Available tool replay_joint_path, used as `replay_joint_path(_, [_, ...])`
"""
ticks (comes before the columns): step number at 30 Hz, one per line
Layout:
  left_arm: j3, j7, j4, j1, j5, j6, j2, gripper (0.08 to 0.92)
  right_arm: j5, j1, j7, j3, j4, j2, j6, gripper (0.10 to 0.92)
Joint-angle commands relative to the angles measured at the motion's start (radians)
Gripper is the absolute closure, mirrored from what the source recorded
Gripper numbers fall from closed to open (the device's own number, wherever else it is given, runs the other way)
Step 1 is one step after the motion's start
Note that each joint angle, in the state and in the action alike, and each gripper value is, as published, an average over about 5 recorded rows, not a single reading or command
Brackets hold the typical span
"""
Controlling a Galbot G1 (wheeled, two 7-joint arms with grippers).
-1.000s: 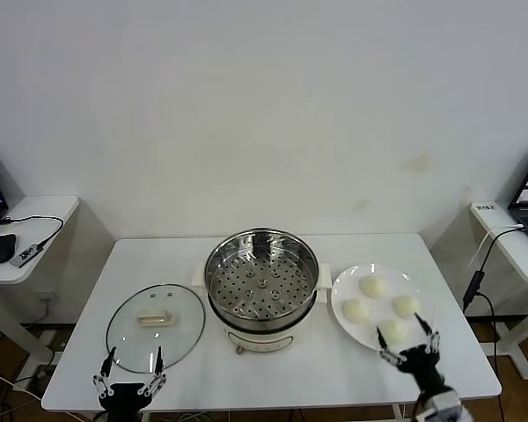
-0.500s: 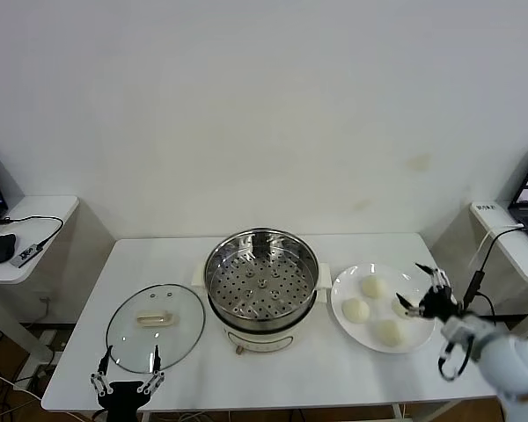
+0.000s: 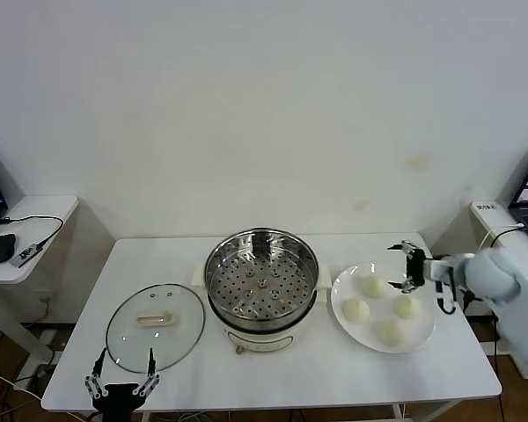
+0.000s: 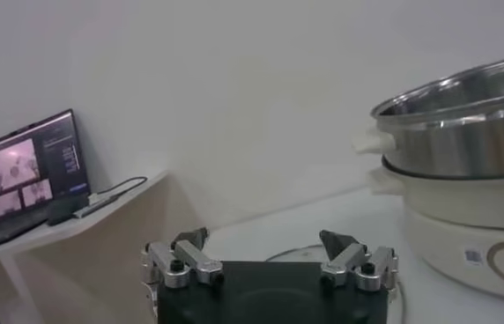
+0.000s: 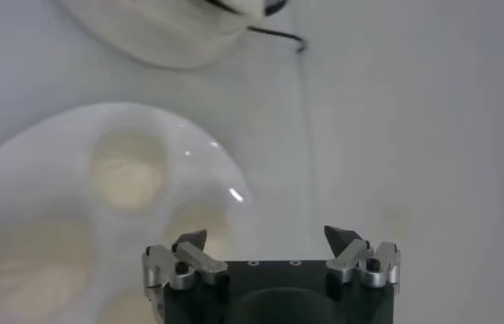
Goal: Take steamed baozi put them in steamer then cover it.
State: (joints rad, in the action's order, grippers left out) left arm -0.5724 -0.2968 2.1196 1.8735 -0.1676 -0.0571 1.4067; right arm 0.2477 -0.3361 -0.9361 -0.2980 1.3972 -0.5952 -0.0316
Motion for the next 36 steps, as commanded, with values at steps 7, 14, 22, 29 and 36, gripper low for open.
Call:
replay_joint_path(7, [-0.020, -0.003, 0.002, -0.003, -0.004, 0.010, -0.009, 0.177, -0.005, 0.324, -0.120, -0.431, -0.254, -0.116, 0.008, 0.203])
replay_joint_path(14, [-0.029, -0.003, 0.001, 0.003, -0.003, 0.011, -0.011, 0.177, 0.042, 0.297, -0.093, -0.415, -0.381, -0.227, 0.017, 0.203])
replay_joint_path(22, [-0.039, -0.005, 0.005, 0.006, -0.003, 0.010, -0.012, 0.177, 0.100, 0.289, -0.068, -0.400, -0.469, -0.280, 0.027, 0.203])
replay_joint_path(29, [-0.039, -0.005, 0.006, 0.010, -0.004, 0.006, -0.011, 0.177, 0.105, 0.280, -0.042, -0.384, -0.509, -0.312, 0.022, 0.204])
replay_joint_path(36, [-0.038, -0.005, 0.012, 0.010, -0.006, 0.007, -0.009, 0.177, 0.101, 0.278, -0.045, -0.386, -0.518, -0.326, 0.006, 0.257])
